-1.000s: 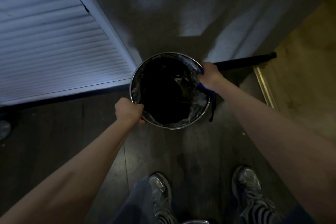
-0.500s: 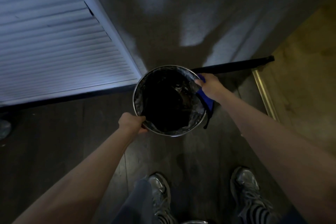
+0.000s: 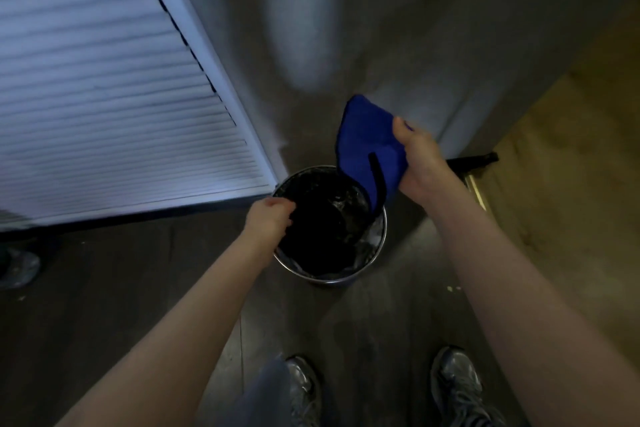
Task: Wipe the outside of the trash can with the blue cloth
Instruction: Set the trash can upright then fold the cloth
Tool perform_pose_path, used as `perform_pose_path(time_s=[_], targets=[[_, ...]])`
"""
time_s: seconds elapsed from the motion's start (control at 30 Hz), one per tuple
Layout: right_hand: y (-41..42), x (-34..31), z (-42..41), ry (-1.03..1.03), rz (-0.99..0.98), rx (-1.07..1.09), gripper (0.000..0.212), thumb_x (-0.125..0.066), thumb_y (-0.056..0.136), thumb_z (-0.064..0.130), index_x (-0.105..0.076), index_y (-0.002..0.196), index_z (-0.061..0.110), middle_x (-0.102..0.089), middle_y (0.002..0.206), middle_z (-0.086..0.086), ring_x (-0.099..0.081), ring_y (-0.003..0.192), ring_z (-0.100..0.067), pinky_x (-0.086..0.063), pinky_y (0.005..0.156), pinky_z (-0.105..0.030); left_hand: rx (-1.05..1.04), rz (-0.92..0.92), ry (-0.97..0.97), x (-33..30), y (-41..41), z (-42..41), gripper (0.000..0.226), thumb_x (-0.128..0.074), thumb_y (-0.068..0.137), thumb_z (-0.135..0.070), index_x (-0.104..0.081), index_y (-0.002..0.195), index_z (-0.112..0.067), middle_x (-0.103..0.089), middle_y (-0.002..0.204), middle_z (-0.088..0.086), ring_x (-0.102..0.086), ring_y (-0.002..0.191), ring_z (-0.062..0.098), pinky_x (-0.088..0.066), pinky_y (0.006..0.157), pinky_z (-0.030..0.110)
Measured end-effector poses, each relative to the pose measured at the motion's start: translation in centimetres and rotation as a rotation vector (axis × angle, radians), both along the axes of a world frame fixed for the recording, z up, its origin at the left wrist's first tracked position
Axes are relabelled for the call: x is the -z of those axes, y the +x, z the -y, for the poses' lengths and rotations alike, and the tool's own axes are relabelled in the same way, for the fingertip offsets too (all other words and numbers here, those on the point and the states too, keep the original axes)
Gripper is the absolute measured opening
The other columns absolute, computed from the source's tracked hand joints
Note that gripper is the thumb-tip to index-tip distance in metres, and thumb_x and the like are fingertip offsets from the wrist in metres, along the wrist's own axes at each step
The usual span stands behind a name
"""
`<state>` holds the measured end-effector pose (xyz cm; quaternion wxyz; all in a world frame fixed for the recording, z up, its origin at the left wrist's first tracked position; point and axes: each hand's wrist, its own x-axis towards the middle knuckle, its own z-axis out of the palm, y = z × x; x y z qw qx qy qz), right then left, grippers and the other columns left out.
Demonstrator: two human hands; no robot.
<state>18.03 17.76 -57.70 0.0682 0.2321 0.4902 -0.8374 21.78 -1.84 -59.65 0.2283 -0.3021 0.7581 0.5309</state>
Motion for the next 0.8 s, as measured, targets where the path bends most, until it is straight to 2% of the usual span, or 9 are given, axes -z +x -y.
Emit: perform_pose_path(time_s=[0.07,0.13,0.23,0.37,0.47,0.5,0.6,0.7,0.8], targets=[[0.8,-2.2,0.4,-0.236,-0.038,-0.012,0.029,-0.036,0.099,0.027,-0.059,0.096,0.011,-0.066,0.097,-0.008,-0.064,0.089,-0.021,-0.053,0.075,-0.034,0.020,0.143,0.309,-2.5,-0.2,-0.6,0.043,-0.043,0.095,-0.033,-0.051,0.128,-0.007,-0.060,0.119,0.013,-0.057,0.110,0.024,-0.040,0.088,0.031],[1.5,-4.0,1.1,-0.367,-0.043,-0.042,0.036,-0.034,0.098,0.032,-0.060,0.099,0.008,-0.068,0.097,-0.009,-0.065,0.090,-0.021,-0.053,0.077,-0.034,0.075,0.197,0.520,-4.7,-0.1,-0.8,0.051,-0.038,0.092,-0.051,-0.056,0.119,-0.011,-0.065,0.116,0.010,-0.060,0.105,0.020,-0.045,0.085,0.031],[2.4,-6.5,2.3,-0.473,-0.053,-0.072,0.039,-0.034,0.098,0.035,-0.061,0.099,0.007,-0.073,0.090,-0.009,-0.069,0.083,-0.021,-0.053,0.075,-0.034,0.051,0.084,0.741,-7.5,0.1,-1.2,0.057,-0.037,0.088,-0.060,-0.061,0.113,-0.015,-0.074,0.100,0.004,-0.069,0.095,0.017,-0.050,0.077,0.031],[3.5,-9.5,3.6,-0.545,-0.111,-0.113,0.039,-0.035,0.097,0.032,-0.064,0.097,0.006,-0.076,0.084,-0.009,-0.072,0.078,-0.021,-0.059,0.069,-0.034,-0.044,-0.156,0.948,-12.3,0.2,-1.2,0.065,-0.027,0.089,-0.062,-0.060,0.121,-0.016,-0.074,0.107,0.000,-0.071,0.097,0.014,-0.053,0.084,0.031],[4.0,-12.1,4.2,-0.542,-0.181,-0.170,0.032,-0.040,0.095,0.025,-0.066,0.096,0.006,-0.075,0.086,-0.009,-0.072,0.079,-0.021,-0.060,0.066,-0.031,0.026,-0.336,0.860,-15.8,0.2,-0.8,0.042,-0.036,0.095,-0.042,-0.061,0.116,-0.014,-0.075,0.099,-0.002,-0.072,0.088,0.011,-0.058,0.068,0.023],[4.0,-13.1,4.3,-0.508,-0.214,-0.197,0.028,-0.042,0.094,0.022,-0.064,0.101,0.006,-0.075,0.089,-0.009,-0.071,0.082,-0.021,-0.060,0.070,-0.031,0.033,-0.403,0.777,-16.8,0.1,-0.6,0.033,-0.043,0.096,-0.025,-0.057,0.122,-0.010,-0.072,0.101,0.000,-0.070,0.088,0.012,-0.058,0.069,0.023],[4.1,-16.1,4.8,-0.279,-0.304,-0.269,0.028,-0.047,0.091,0.019,-0.060,0.111,0.004,-0.071,0.100,-0.009,-0.068,0.091,-0.021,-0.057,0.079,-0.030,0.090,-0.554,0.602,-19.7,-0.3,0.0,0.044,-0.046,0.088,0.008,-0.046,0.131,0.001,-0.062,0.116,0.012,-0.061,0.102,0.024,-0.054,0.082,0.030],[4.1,-18.3,4.9,-0.061,-0.335,-0.277,0.034,-0.052,0.091,0.016,-0.055,0.119,-0.003,-0.064,0.115,-0.015,-0.064,0.097,-0.023,-0.055,0.082,-0.031,0.162,-0.652,0.485,-22.4,-0.7,0.7,0.040,-0.047,0.086,0.012,-0.049,0.126,0.002,-0.065,0.101,0.006,-0.063,0.090,0.017,-0.056,0.078,0.025],[4.3,-20.3,4.9,0.091,-0.384,-0.310,0.029,-0.056,0.087,0.006,-0.056,0.115,-0.002,-0.063,0.118,-0.018,-0.064,0.096,-0.023,-0.053,0.085,-0.034,0.215,-0.715,0.369,-24.4,-0.9,1.4,0.037,-0.052,0.085,0.011,-0.054,0.121,0.002,-0.066,0.098,0.006,-0.063,0.088,0.019,-0.054,0.084,0.030]])
